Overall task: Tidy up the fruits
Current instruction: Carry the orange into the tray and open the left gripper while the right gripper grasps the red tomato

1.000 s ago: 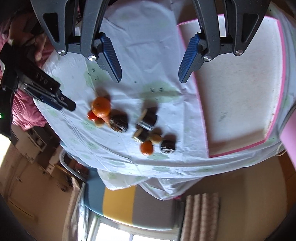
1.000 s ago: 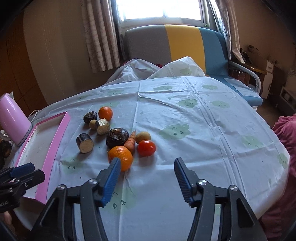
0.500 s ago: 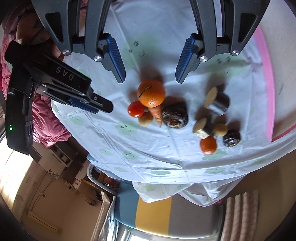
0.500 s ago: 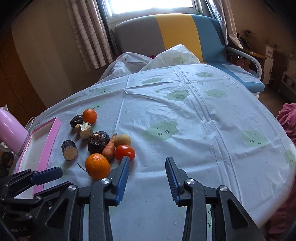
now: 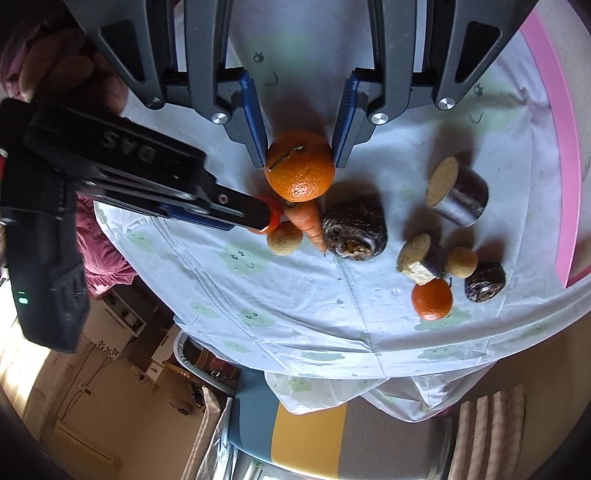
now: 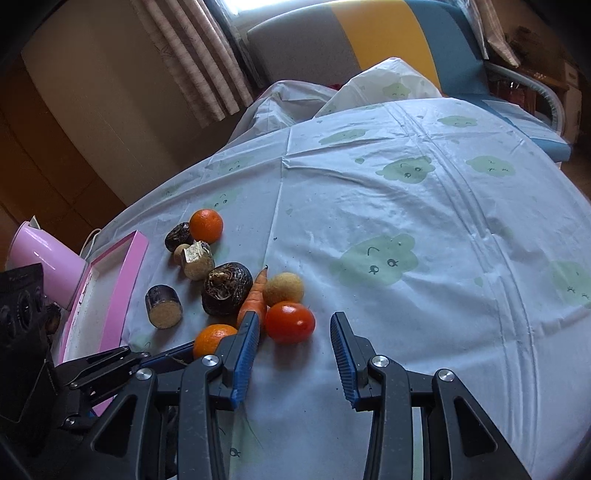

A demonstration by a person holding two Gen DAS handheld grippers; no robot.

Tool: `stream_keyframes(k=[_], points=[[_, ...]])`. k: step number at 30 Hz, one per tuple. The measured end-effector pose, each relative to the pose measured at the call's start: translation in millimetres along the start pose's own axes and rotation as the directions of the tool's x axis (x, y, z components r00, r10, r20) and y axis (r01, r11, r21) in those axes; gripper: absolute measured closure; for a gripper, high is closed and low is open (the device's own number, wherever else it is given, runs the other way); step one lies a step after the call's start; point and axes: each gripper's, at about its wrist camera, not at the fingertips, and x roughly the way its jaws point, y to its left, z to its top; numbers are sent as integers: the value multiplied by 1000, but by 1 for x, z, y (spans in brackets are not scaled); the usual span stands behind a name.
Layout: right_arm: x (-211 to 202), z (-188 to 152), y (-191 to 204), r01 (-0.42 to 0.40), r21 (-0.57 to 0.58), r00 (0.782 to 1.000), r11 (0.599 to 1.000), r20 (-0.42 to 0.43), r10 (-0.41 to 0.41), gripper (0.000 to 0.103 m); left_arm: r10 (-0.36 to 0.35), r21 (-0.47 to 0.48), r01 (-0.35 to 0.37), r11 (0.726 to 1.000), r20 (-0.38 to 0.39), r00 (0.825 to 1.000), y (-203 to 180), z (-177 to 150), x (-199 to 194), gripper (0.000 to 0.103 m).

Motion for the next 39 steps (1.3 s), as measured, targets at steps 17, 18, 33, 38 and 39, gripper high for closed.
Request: stream_keyframes(k=[17,18,33,38,39], points=[[15,-6,15,52,-58,998,997,-30,-54,72,331,-167,-306,937,151,931,65,-24,-104,67],[15,-6,15,55,-61,998,997,-31,-57,72,362,-183,-333,925,156,919,72,-28,-111,67],[17,-9,31,142,-118,989,983,-25,-146,72,586,-393,-532,750,21,810,172,-93,-135,67],[17,-10,34,170,-135,984,976,-26,-175,73,589,-440,-523,730,17,808,180,-99,-139,65],[17,-11,36,176,-141,983,974,-24,-181,73,588,-447,-519,729,20,809,180,-99,-142,62]])
